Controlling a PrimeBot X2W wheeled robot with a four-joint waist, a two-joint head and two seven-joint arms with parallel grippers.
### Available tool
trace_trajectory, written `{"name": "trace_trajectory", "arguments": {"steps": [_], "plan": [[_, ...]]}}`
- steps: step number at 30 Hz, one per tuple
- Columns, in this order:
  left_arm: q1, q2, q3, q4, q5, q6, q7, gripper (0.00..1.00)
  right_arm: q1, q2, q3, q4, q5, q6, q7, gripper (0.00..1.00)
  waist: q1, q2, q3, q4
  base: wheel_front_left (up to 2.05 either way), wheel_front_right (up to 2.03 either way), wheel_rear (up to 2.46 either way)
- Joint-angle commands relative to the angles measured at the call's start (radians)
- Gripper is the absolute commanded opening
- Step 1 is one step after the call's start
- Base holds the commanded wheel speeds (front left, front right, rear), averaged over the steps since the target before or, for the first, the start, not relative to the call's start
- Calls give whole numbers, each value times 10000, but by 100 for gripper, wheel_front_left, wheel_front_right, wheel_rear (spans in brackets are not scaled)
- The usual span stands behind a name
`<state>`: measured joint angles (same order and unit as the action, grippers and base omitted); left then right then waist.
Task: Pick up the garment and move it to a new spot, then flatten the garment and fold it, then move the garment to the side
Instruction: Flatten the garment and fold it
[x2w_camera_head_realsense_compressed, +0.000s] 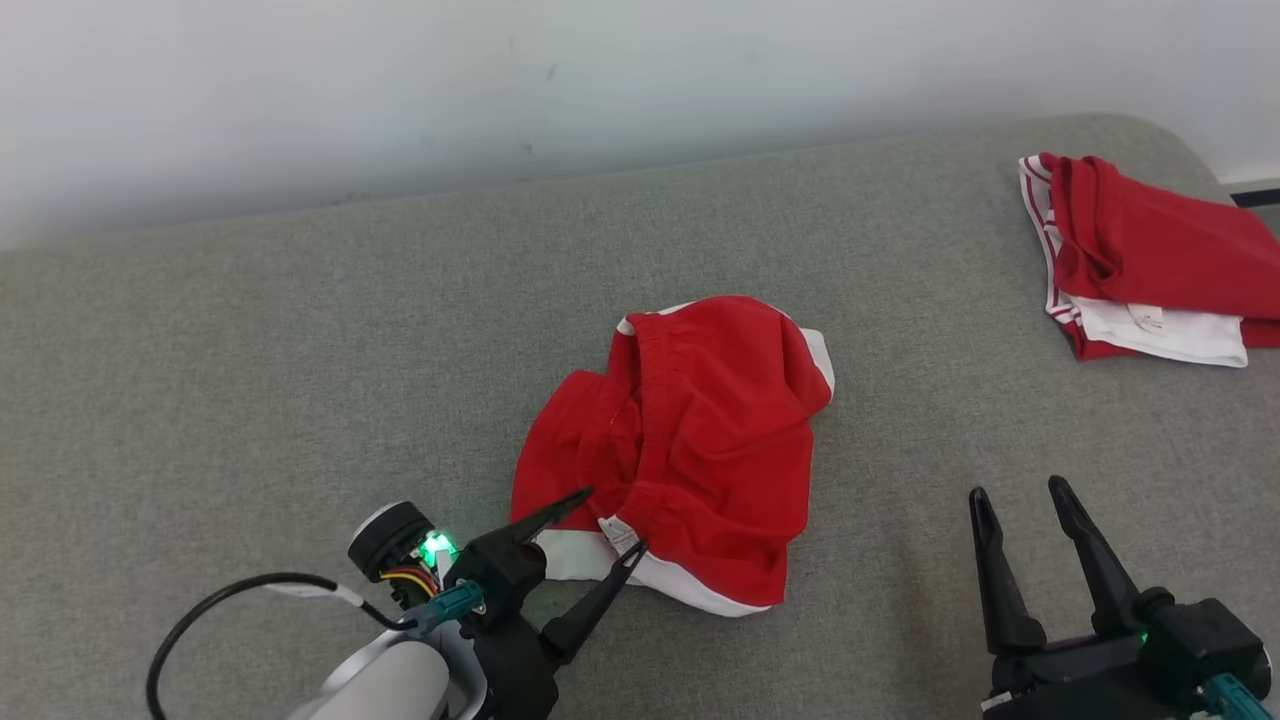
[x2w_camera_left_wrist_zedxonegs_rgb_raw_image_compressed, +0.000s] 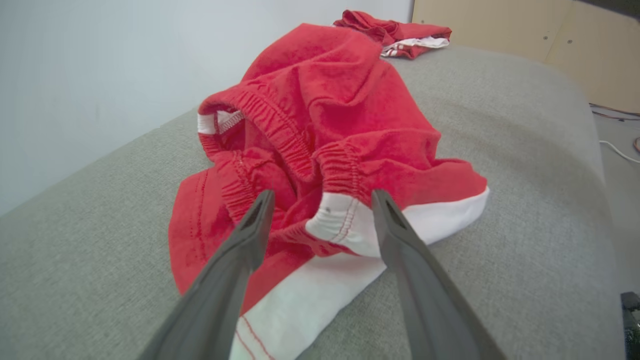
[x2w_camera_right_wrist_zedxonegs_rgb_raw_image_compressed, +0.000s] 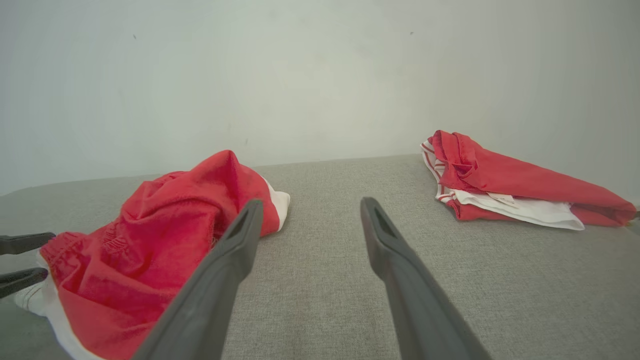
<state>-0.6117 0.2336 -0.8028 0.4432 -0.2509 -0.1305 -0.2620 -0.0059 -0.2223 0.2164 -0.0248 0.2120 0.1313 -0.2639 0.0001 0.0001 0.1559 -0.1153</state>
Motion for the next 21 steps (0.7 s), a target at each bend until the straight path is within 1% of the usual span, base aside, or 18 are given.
{"name": "trace_trajectory", "arguments": {"steps": [1, 4, 5, 6, 7, 8, 12, 15, 18, 21], "plan": [[-205, 102, -264, 237, -103, -2, -35, 100, -125, 40, 15, -36, 31, -11, 5, 100, -1, -1, 116, -33, 0, 0, 0], [-444, 83, -616, 567, -346, -2, -35, 100, -266, 29, 56, -41, 31, -11, 5, 100, -1, -1, 193, -82, 0, 0, 0], [-516, 95, -772, 646, -431, -2, -35, 87, -280, 14, 42, -39, 28, -11, 5, 100, -1, -1, 204, -99, 0, 0, 0], [-589, 89, -884, 612, -556, -2, -35, 26, -268, -4, 22, -34, 19, -11, 5, 100, -1, -1, 211, -112, 0, 0, 0], [-591, 106, -1037, 632, -701, -2, -35, 0, -259, -6, 7, -33, 12, -11, 5, 100, -1, -1, 206, -127, 0, 0, 0], [-656, 180, -1252, 579, -716, -4, -35, 0, -254, -13, -17, -29, 10, -11, 5, 100, -1, -1, 197, -139, 0, 0, 0], [-761, 370, -1592, 430, -1201, -2, -35, 0, -159, -18, -67, 19, 8, -11, 5, 100, -1, -1, 86, -167, 0, 0, 0], [-862, 353, -1822, 145, -1758, -2, -35, 0, -112, 38, -67, 51, -12, -11, 5, 100, -1, -1, -42, -207, 0, 0, 0], [-899, 158, -1806, -242, -2890, -2, -35, 0, -66, 65, -7, 86, 8, -11, 7, 100, -1, -1, -180, -267, 0, 0, 0], [-1301, -89, -1965, -640, -4096, -2, -35, 0, -91, 93, 80, 141, 40, -11, 5, 100, -1, -1, -315, -385, 0, 0, 0]]}}
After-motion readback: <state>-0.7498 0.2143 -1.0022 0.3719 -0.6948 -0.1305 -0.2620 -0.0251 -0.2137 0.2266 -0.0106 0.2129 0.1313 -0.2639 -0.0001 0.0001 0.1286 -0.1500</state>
